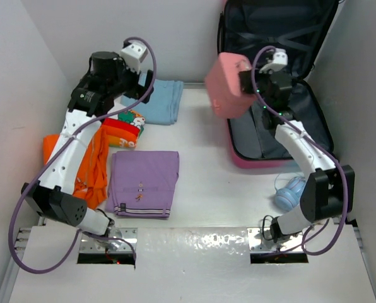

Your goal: Pack the luggage

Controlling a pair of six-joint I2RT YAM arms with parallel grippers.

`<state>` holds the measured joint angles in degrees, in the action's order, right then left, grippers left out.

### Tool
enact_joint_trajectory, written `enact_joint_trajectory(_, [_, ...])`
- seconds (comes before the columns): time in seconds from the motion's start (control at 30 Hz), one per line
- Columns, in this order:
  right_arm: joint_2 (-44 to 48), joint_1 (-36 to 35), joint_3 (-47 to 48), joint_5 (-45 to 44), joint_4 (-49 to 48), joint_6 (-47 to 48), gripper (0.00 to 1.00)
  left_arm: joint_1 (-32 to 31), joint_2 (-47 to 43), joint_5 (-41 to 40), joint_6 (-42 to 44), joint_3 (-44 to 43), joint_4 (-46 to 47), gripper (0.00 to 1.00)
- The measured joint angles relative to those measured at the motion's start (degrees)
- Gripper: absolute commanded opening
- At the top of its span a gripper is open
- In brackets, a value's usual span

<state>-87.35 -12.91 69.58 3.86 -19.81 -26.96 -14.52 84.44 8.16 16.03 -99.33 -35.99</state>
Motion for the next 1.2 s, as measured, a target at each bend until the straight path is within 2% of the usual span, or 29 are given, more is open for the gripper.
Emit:
enact_joint_trajectory(0.2, [0.83, 6.58, 0.11, -8.83, 4.42, 5.05, 0.00, 0.37, -0.37, -2.27, 0.24, 4.85, -1.16, 1.00])
enact_joint_trajectory(0.43, [-4.72, 14.12, 6.32, -9.29, 11.78, 11.21, 0.00, 0.68, -0.26, -2.40, 1.07, 5.33, -1.31, 1.00])
enact_joint_trajectory(0.57, [-8.92, 15.54, 7.76, -9.57, 12.81, 12.63, 0.00, 0.76, 0.00, -2.43, 1.68, 5.92, -1.25, 0.99])
enact_joint_trajectory(0.83, [-12.20, 14.03, 7.48, -5.84, 12.41, 4.55, 0.00, 1.14, 1.18, -2.40, 1.92, 6.78, -1.31, 1.00])
enact_joint_trajectory(0.93, [-12.13, 13.14, 5.05, -4.90, 7.06, -0.37, 0.00, 1.25, 1.55, -2.43, 2.10, 6.78, -1.31, 0.99])
enact_joint_trajectory(1.1, [-12.00, 13.35, -4.79, -5.51, -0.79, -8.63, 0.00, 1.40, 2.03, -2.47, 2.12, 6.80, -1.31, 0.99])
enact_joint_trajectory(1.2, [-13.92, 15.41, -10.03, -2.45, -7.48, -17.92, 0.00, 1.40, 2.05, -2.45, 2.12, 6.80, -1.29, 0.99])
